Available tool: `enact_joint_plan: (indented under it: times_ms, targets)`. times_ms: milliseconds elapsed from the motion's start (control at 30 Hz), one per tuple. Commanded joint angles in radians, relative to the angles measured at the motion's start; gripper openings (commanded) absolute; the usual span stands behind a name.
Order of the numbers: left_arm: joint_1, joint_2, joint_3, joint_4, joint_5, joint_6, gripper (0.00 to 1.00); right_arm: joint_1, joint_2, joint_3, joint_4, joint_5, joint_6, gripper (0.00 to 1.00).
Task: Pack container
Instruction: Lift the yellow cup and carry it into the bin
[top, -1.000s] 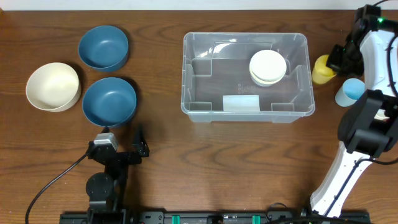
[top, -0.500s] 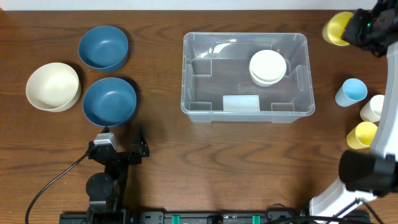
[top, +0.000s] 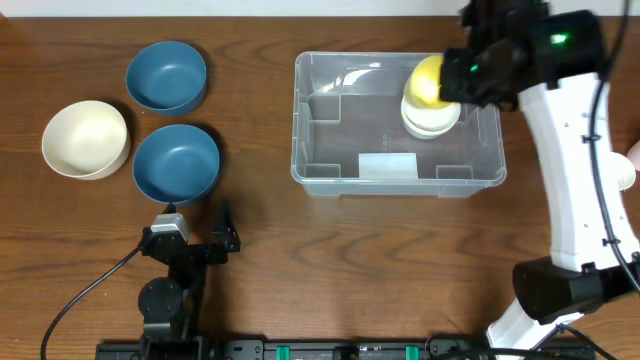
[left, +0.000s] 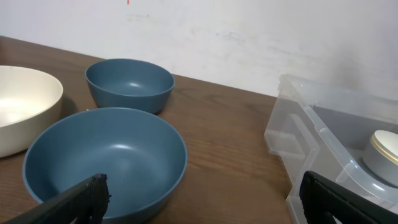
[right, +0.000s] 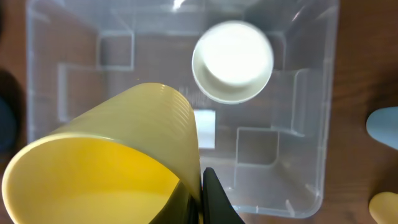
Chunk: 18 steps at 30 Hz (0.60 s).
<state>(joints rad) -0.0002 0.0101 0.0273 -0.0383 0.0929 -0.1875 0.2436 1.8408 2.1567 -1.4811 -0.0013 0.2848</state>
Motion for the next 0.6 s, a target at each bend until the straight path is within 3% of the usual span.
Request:
enact_joint_plan:
  times_ms: [0,567]
  targets:
    - [0.002,-0.006,-0.023,-0.024,0.0,-0.009,0.98,0.013,0.003,-0.084,0.011,0.063,0.004,0.01]
    - [0.002,-0.006,-0.023,-0.024,-0.001,-0.009,0.98,-0.025,0.003,-0.554,0.258,0.066,0.026,0.01]
